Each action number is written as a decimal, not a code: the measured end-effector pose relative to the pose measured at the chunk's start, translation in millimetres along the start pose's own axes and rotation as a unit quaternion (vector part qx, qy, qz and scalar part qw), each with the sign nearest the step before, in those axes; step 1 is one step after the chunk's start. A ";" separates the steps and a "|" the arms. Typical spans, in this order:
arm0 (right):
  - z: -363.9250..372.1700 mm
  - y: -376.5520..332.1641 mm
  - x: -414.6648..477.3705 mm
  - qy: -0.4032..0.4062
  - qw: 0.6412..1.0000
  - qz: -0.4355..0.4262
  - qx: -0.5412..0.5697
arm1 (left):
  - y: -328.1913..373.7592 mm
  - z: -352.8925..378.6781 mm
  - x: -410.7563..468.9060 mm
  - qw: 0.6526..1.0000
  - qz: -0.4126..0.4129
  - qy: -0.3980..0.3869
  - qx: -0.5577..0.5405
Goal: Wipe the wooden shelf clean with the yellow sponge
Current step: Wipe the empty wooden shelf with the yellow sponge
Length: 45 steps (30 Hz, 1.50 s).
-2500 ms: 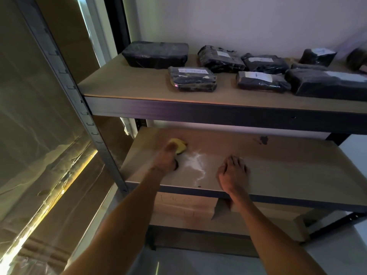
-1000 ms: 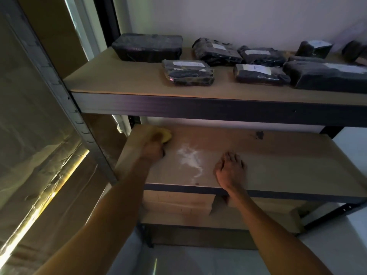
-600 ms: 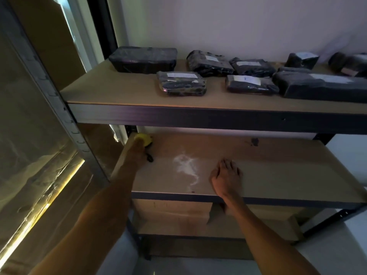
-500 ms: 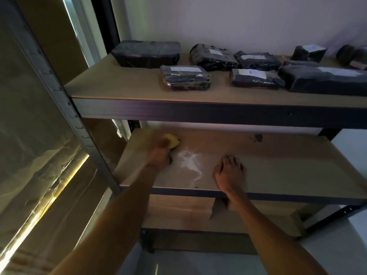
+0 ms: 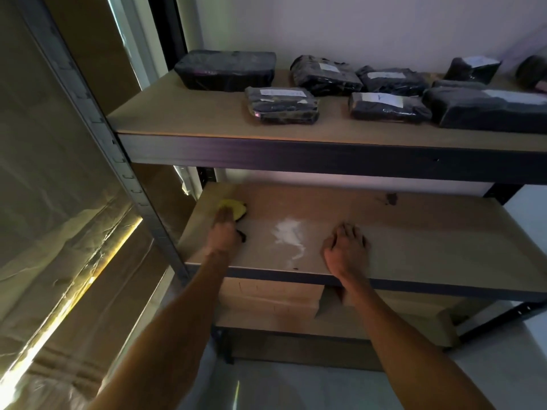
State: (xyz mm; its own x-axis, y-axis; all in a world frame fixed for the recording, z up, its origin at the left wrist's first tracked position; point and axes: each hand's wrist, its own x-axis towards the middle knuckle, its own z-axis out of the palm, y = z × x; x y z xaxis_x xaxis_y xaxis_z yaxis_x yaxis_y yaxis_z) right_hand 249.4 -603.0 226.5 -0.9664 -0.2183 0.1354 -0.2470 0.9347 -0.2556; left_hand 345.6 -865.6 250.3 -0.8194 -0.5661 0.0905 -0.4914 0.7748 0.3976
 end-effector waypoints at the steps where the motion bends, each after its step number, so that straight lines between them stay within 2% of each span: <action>1: 0.3 -0.4 0.1 -0.001 1.000 0.002 0.002 | 6.2 14.2 -1.0 1.000 0.024 -0.016 0.008; 4: -1.5 -0.7 -0.7 0.005 1.000 0.001 0.002 | 49.9 25.4 -28.3 0.991 0.080 -0.082 -0.067; 6: -4.1 0.0 -2.7 0.005 1.000 -0.005 0.007 | 54.8 31.0 -37.9 0.986 0.129 -0.066 -0.083; 7: -4.3 1.2 -3.6 0.007 1.000 -0.010 0.007 | 45.4 26.0 -35.6 0.988 0.108 -0.053 -0.099; 10: -4.1 1.6 -3.3 0.007 1.000 -0.009 0.009 | -6.0 3.9 -12.5 0.996 -0.068 -0.033 -0.039; 12: -3.0 0.4 -1.6 0.007 1.000 -0.005 0.006 | -36.8 -5.1 -7.4 0.994 -0.108 0.020 -0.006; 14: -1.2 0.8 -1.0 0.004 1.000 -0.004 0.002 | -38.6 -2.5 -15.7 0.995 -0.088 0.039 -0.006; 18: -0.5 2.2 0.0 0.001 1.000 -0.009 0.006 | 20.8 29.4 -39.0 1.000 0.003 -0.016 -0.001; 20: -2.4 2.8 -1.9 0.003 1.000 -0.013 0.013 | 50.6 43.6 -48.4 0.998 0.060 -0.025 0.013; 22: -4.4 3.9 -3.5 0.005 1.000 -0.017 0.018 | 56.9 45.3 -49.5 0.996 0.078 -0.020 0.022; 23: -4.8 4.6 -4.2 0.003 1.000 -0.020 0.018 | 50.2 41.4 -46.9 0.998 0.062 -0.013 0.016; 27: -3.7 3.7 -3.4 -0.006 1.000 -0.013 0.021 | -11.7 2.7 -28.9 0.992 -0.112 0.042 -0.029; 29: -3.5 2.2 -3.0 -0.006 1.000 -0.009 0.020 | -29.0 -8.6 -27.6 0.987 -0.147 0.057 -0.019; 32: -1.4 2.5 -1.4 -0.003 1.000 -0.011 0.010 | -2.4 4.2 -37.3 0.994 -0.109 0.011 0.002; 36: -1.4 4.0 -1.6 0.000 1.000 -0.020 0.009 | 49.4 44.6 -51.3 0.999 0.044 -0.024 -0.003; 37: -1.4 4.7 -1.6 0.002 1.000 -0.021 0.010 | 52.8 44.1 -51.8 0.998 0.056 -0.019 -0.008; 39: -1.3 5.9 -1.5 0.001 1.000 -0.022 0.010 | 38.9 37.9 -38.9 0.999 0.035 0.015 -0.025; 42: -0.6 4.2 -1.3 -0.001 1.000 -0.018 0.010 | -6.2 22.6 -7.9 0.998 -0.042 0.037 0.008; 45: -0.4 3.6 -1.1 -0.005 1.000 -0.011 0.014 | -20.4 12.9 6.7 0.992 -0.097 0.075 -0.015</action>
State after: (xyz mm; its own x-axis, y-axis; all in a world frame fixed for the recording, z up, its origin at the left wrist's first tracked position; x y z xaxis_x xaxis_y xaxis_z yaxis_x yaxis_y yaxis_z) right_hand 249.6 -599.3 225.8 -0.9615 -0.2415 0.1310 -0.2695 0.9218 -0.2787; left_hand 346.3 -881.5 231.0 -0.6556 -0.7413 0.1436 -0.6250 0.6395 0.4476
